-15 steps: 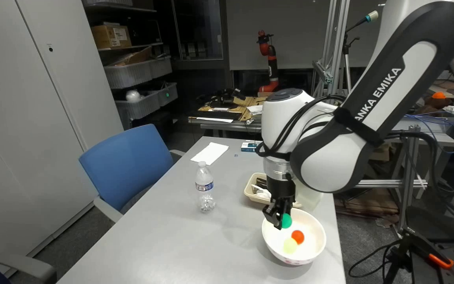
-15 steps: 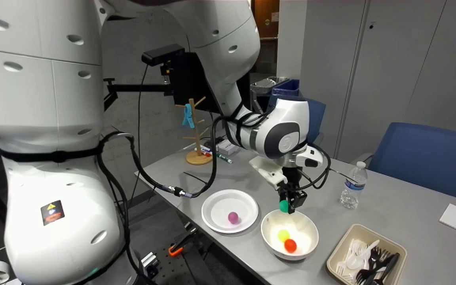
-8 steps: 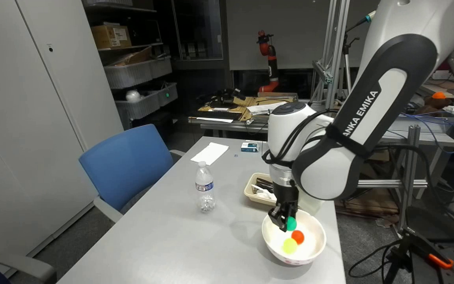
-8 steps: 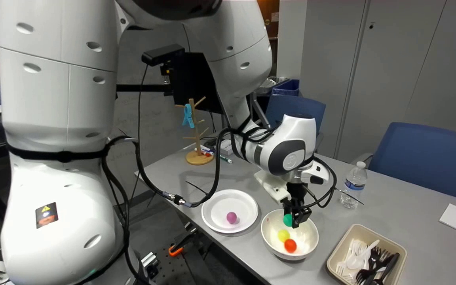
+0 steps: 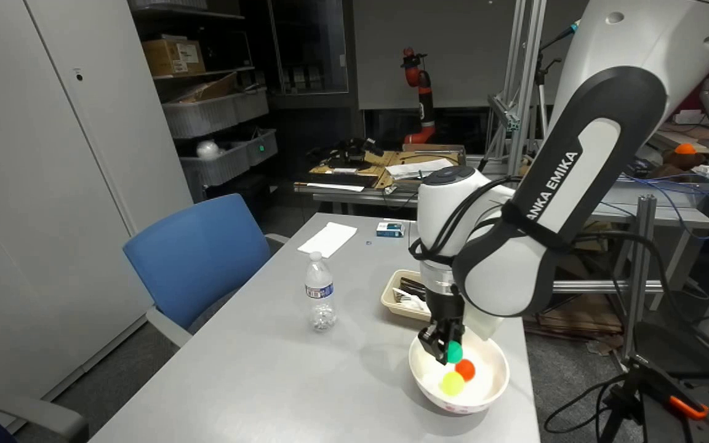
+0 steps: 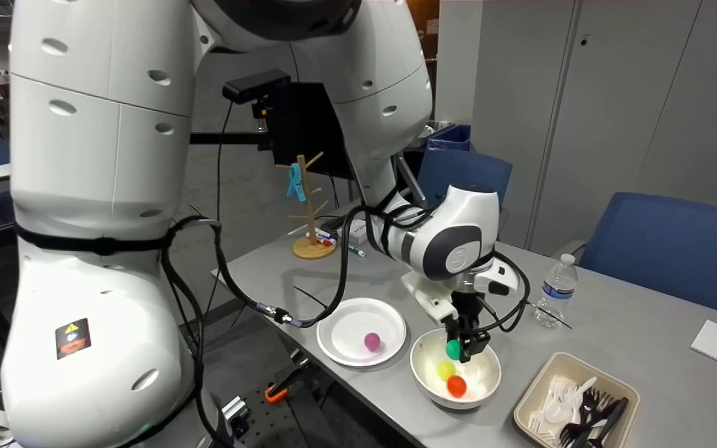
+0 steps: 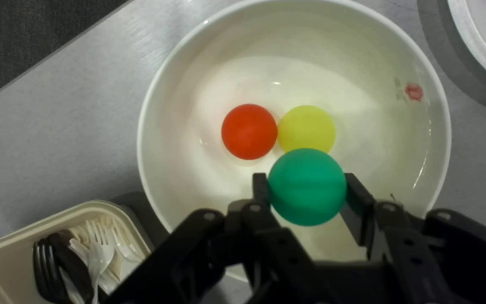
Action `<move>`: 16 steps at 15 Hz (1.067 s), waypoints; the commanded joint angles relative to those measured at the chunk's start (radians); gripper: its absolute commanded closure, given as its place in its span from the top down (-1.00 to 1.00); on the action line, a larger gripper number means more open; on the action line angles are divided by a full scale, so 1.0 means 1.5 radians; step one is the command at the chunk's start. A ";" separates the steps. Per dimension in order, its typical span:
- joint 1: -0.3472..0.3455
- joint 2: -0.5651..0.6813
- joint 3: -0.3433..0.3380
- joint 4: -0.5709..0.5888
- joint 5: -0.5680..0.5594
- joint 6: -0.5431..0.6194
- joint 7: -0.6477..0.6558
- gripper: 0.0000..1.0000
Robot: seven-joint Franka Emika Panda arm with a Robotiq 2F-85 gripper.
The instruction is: Move the balls from the plate to the bowl
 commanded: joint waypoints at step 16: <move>0.001 -0.039 0.012 -0.019 0.043 -0.020 0.005 1.00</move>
